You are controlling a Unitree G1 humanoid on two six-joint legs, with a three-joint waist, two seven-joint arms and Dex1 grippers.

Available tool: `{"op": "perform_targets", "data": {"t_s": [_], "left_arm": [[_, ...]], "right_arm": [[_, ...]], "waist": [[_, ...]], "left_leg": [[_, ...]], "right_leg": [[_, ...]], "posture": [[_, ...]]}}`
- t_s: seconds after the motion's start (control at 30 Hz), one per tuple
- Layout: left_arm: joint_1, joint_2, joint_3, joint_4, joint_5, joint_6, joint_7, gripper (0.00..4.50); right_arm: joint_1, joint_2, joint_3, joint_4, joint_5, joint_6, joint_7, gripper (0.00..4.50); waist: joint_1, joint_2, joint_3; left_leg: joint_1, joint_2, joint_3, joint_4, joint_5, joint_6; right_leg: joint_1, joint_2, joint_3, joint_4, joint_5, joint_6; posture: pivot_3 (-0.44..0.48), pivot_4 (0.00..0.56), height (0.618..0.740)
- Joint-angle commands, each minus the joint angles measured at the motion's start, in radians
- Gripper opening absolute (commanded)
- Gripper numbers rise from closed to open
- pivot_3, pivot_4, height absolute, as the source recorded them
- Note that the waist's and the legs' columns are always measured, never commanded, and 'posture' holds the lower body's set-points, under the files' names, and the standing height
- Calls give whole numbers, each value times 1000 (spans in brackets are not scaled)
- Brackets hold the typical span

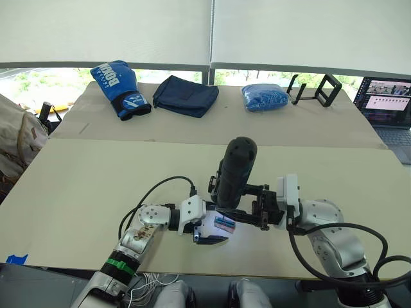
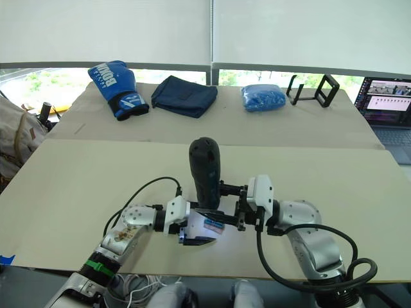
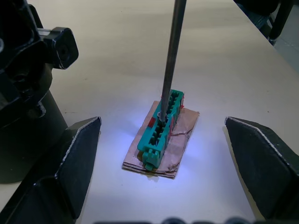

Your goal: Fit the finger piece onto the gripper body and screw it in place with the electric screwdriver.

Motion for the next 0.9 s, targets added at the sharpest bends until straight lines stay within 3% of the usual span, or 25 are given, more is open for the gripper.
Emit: {"op": "perform_targets", "data": {"t_s": [0.03,0.9], "left_arm": [[27,-4,-43,26,19,27,-1,4470],[36,-4,-44,16,19,43,6,4470]], "right_arm": [[-18,2,-24,-39,29,-23,-4,1965],[17,-12,-19,-36,54,-14,18,1965]], "waist": [[0,0,0],[0,0,0]], "left_leg": [[0,0,0,0,0,0],[0,0,0,0,0,0]], "right_leg": [[0,0,0,0,0,0],[0,0,0,0,0,0]], "posture": [[0,150,740],[0,150,740]]}}
